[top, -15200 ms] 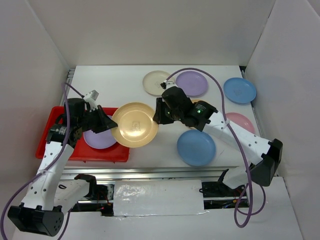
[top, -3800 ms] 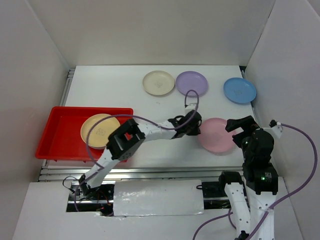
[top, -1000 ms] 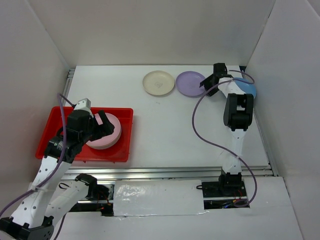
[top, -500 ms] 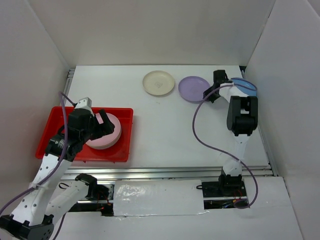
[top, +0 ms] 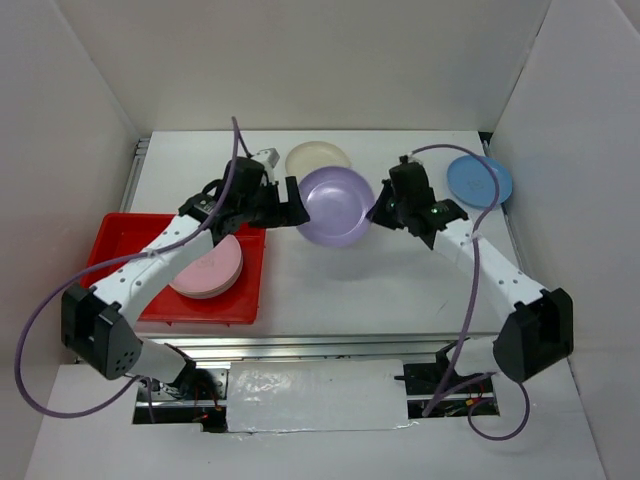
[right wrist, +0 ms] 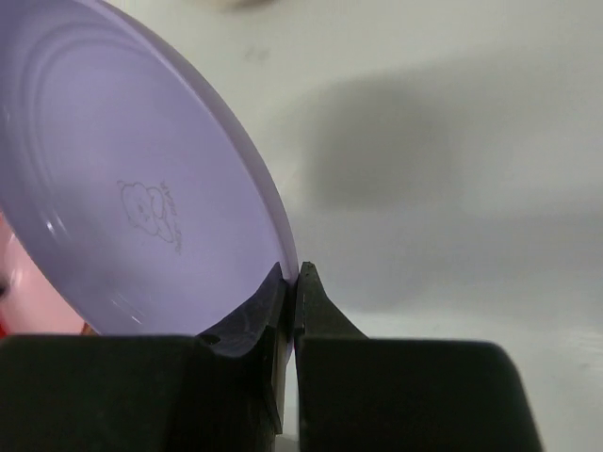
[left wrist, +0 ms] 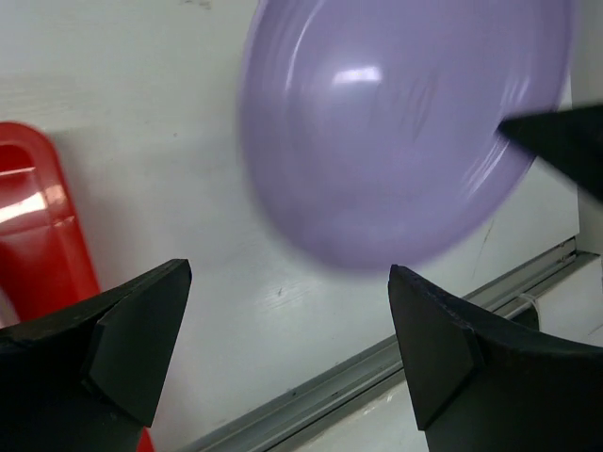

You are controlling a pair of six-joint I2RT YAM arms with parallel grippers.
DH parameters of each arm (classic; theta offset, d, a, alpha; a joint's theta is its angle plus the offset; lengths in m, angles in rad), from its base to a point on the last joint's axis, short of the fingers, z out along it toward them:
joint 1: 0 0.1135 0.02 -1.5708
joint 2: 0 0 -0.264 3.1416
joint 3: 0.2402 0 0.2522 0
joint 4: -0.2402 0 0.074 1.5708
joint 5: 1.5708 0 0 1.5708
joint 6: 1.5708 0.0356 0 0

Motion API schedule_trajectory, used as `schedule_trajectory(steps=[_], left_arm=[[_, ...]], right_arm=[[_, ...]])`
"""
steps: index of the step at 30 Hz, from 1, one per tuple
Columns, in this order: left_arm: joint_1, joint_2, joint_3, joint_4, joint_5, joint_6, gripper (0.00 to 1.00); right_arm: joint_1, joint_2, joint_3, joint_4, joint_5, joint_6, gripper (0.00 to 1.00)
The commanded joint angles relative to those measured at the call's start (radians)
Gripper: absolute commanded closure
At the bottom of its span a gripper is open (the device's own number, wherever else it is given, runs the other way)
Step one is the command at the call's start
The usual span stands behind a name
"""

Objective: Place the plates into the plastic bin on the countertop

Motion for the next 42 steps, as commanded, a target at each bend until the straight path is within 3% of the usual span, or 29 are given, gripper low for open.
schedule_trajectory(steps=[1, 3, 5, 6, 9, 11, 12, 15, 16, 20, 21, 23, 27, 32, 35, 40, 41, 42], left_arm=[[-0.018, 0.042, 0.084, 0.086, 0.020, 0.021, 0.01], [-0.023, 0.098, 0.127, 0.048, -0.021, 0.012, 0.02], [-0.029, 0.118, 0.124, 0.052, -0.034, 0.005, 0.12], [-0.037, 0.119, 0.120, 0.048, -0.060, -0.005, 0.27], [-0.063, 0.130, 0.126, 0.005, -0.135, -0.018, 0.54], [-0.073, 0.130, 0.133, -0.017, -0.164, -0.016, 0.54], [-0.081, 0.130, 0.134, -0.031, -0.183, -0.015, 0.61], [-0.090, 0.125, 0.146, -0.055, -0.218, -0.016, 1.00], [-0.089, 0.121, 0.155, -0.086, -0.247, -0.018, 1.00], [-0.037, 0.076, 0.137, -0.184, -0.379, -0.083, 1.00], [0.044, 0.050, 0.111, -0.187, -0.375, -0.122, 1.00], [0.142, -0.072, -0.018, -0.151, -0.329, -0.160, 1.00], [0.460, -0.351, -0.263, -0.118, -0.296, -0.239, 1.00], [0.766, -0.436, -0.376, -0.129, -0.220, -0.223, 1.00], [0.845, -0.422, -0.419, -0.095, -0.146, -0.199, 1.00], [0.882, -0.382, -0.425, -0.095, -0.083, -0.173, 0.99], [0.884, -0.385, -0.423, -0.098, -0.077, -0.167, 0.84], [0.884, -0.408, -0.422, -0.100, -0.060, -0.163, 0.75]], right_arm=[[0.054, -0.114, -0.077, 0.093, -0.226, -0.028, 1.00], [0.096, -0.161, -0.111, 0.115, -0.240, 0.004, 1.00], [0.126, -0.182, -0.109, 0.099, -0.208, 0.020, 1.00], [0.131, -0.191, -0.111, 0.092, -0.187, 0.029, 1.00], [0.142, -0.208, -0.117, 0.076, -0.141, 0.034, 1.00], [0.151, -0.202, -0.097, 0.053, -0.122, 0.026, 1.00], [0.151, -0.197, -0.092, 0.039, -0.118, 0.020, 1.00], [0.151, -0.206, -0.089, 0.036, -0.115, 0.015, 1.00], [0.151, -0.211, -0.092, 0.034, -0.110, 0.015, 0.99], [0.127, -0.254, -0.126, 0.022, -0.058, 0.020, 0.13], [0.117, -0.281, -0.137, 0.020, -0.053, 0.021, 0.01], [0.081, -0.309, -0.183, 0.028, -0.058, 0.020, 0.00], [0.027, -0.341, -0.249, 0.054, -0.102, 0.000, 0.00], [0.014, -0.329, -0.264, 0.068, -0.158, -0.012, 0.00], [0.015, -0.324, -0.262, 0.075, -0.176, -0.019, 0.00], [0.016, -0.321, -0.249, 0.068, -0.187, -0.034, 0.00], [0.016, -0.321, -0.247, 0.069, -0.187, -0.036, 0.00], [0.016, -0.321, -0.246, 0.074, -0.187, -0.037, 0.00]])
